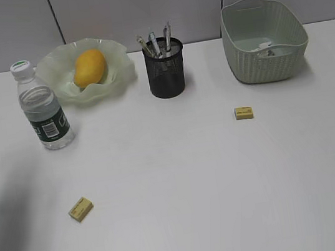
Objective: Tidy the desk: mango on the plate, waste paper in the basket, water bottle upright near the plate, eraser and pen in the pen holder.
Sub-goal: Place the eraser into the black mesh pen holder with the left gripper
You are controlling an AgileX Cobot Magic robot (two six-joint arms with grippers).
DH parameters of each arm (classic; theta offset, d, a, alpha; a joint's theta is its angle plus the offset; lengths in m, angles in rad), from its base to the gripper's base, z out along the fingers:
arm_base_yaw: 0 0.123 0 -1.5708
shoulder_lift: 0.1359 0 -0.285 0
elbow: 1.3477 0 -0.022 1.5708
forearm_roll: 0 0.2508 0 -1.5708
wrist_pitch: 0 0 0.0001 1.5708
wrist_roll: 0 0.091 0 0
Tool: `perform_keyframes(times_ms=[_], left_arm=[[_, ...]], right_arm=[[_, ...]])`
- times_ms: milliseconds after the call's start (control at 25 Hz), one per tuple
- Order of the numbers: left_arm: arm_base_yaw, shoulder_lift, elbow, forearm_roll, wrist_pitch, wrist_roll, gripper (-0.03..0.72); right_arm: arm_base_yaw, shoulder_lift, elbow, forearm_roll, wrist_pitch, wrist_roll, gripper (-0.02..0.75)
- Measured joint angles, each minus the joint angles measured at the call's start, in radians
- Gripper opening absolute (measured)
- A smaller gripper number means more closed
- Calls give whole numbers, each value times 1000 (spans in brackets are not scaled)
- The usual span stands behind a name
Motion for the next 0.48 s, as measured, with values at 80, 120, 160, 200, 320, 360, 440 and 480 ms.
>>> perform_keyframes(times_ms=[80,120,160,200,320,360,440,480], left_arm=[[-14,-49,4,0,36,5,298],[-24,-74,4,0,66,8,298],[-34,-94,4,0,82,9,298],[-48,-118,4,0,100,10,298],[-99,-173,4,0,136,13,298],[-116,-186,4,-2,136,13,298],[-154,-203,4,-16,126,13,298],[-170,-205,2,-29,119,14,298]], right_arm=[[0,0,0,0,0,0,545],[0,0,0,0,0,0,545],[0,0,0,0,0,0,545],[0,0,0,0,0,0,545],[0,0,0,0,0,0,545],[0,0,0,0,0,0,545],[0,0,0,0,0,0,545],[0,0,0,0,0,0,545]])
